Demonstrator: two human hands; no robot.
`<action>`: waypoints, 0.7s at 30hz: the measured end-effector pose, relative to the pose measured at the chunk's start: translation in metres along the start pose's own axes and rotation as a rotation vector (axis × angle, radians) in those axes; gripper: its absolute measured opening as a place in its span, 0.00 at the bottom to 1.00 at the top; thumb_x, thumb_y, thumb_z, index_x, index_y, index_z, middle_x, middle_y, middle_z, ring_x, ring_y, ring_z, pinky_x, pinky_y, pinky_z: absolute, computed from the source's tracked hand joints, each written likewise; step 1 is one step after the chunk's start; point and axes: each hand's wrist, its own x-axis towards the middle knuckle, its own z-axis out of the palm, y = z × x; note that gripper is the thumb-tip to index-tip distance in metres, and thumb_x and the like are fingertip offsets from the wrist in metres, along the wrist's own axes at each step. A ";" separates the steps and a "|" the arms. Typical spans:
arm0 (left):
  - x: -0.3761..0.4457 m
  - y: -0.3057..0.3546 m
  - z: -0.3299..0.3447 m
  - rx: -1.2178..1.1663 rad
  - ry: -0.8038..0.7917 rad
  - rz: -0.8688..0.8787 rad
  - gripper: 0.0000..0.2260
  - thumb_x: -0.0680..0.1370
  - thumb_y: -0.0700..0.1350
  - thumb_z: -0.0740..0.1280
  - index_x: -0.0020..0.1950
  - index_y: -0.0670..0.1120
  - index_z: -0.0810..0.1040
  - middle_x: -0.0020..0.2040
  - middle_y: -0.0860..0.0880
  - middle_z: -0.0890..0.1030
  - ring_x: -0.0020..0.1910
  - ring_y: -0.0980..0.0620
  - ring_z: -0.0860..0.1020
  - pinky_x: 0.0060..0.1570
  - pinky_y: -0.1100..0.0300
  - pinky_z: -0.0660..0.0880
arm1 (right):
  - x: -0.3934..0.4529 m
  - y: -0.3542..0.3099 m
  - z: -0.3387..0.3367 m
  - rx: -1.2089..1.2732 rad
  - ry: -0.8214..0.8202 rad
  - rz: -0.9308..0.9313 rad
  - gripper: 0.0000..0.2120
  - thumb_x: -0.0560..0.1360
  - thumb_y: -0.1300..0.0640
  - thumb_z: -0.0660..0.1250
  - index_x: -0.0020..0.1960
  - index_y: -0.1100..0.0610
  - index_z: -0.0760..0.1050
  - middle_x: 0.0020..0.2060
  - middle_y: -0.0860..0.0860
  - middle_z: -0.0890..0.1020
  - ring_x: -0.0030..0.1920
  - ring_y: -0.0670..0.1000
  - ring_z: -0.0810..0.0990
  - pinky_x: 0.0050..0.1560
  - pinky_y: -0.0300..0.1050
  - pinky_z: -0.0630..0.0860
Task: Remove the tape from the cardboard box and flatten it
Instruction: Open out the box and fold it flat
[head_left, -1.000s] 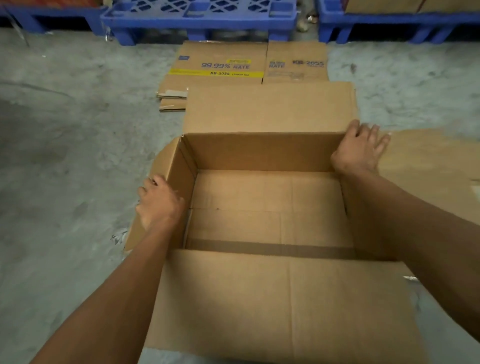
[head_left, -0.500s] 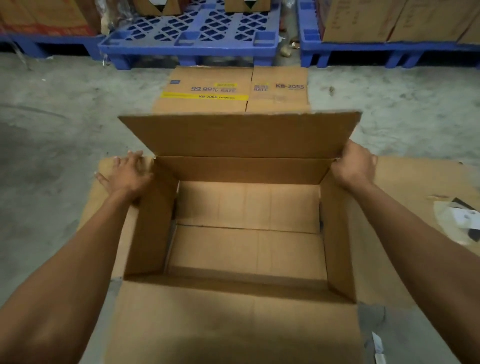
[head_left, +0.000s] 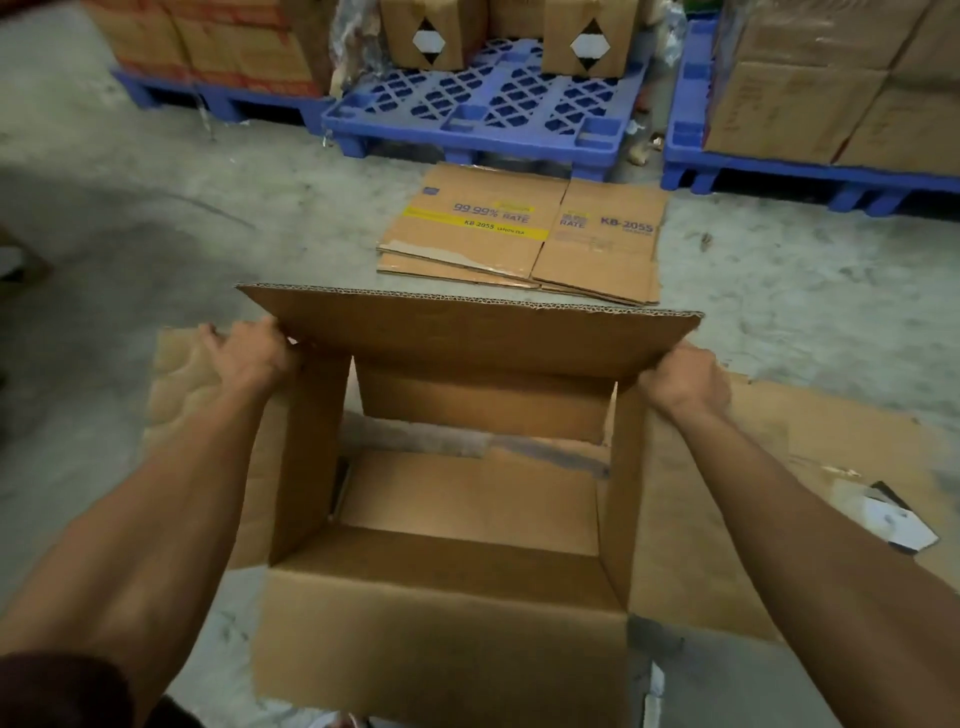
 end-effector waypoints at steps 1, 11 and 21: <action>-0.003 -0.005 -0.008 -0.030 0.022 -0.030 0.08 0.77 0.50 0.67 0.53 0.50 0.81 0.46 0.44 0.83 0.56 0.44 0.77 0.69 0.49 0.54 | 0.000 -0.006 -0.004 0.024 0.008 0.013 0.15 0.73 0.56 0.67 0.60 0.57 0.77 0.58 0.60 0.80 0.60 0.63 0.78 0.59 0.51 0.73; -0.070 -0.034 -0.093 -0.215 0.245 -0.269 0.08 0.77 0.34 0.65 0.55 0.37 0.79 0.54 0.34 0.80 0.62 0.37 0.75 0.72 0.34 0.45 | -0.026 -0.037 -0.067 0.186 0.226 -0.175 0.10 0.75 0.65 0.63 0.54 0.64 0.80 0.55 0.61 0.80 0.58 0.63 0.76 0.62 0.51 0.70; -0.066 -0.025 -0.046 -0.355 0.217 -0.175 0.12 0.80 0.42 0.65 0.51 0.34 0.82 0.50 0.31 0.80 0.52 0.33 0.78 0.57 0.44 0.70 | -0.053 -0.014 -0.063 0.290 0.404 -0.173 0.18 0.73 0.62 0.65 0.55 0.45 0.83 0.54 0.51 0.84 0.53 0.57 0.80 0.59 0.46 0.68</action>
